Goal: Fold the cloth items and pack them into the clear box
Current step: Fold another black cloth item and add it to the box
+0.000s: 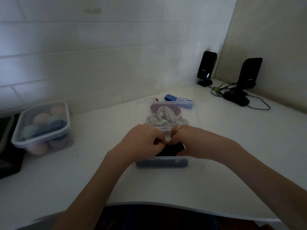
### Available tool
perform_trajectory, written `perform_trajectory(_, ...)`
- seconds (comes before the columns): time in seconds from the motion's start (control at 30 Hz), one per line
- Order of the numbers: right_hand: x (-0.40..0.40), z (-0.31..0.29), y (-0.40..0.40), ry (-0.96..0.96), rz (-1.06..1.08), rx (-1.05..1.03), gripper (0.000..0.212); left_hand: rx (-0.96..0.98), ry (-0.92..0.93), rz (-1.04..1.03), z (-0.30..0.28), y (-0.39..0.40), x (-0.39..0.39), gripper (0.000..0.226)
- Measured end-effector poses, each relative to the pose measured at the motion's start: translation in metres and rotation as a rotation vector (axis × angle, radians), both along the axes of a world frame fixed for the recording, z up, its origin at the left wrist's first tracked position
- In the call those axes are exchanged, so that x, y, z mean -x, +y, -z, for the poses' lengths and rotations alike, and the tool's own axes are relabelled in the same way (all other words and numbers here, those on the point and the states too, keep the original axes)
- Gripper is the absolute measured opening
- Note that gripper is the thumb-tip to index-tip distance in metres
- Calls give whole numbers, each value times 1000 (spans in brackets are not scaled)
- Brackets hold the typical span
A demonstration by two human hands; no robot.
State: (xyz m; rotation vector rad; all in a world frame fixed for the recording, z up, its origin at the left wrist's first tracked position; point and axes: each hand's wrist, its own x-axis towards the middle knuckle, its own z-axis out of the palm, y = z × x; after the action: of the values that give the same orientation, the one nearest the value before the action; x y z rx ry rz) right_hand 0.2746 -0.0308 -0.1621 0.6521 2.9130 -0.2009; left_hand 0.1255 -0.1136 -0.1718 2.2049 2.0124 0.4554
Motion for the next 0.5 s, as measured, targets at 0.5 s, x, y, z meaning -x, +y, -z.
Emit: perform_trajectory(0.5, -4, 2, 5, -3, 27, 77, 23, -75, -26, -10, 5, 1, 3, 24)
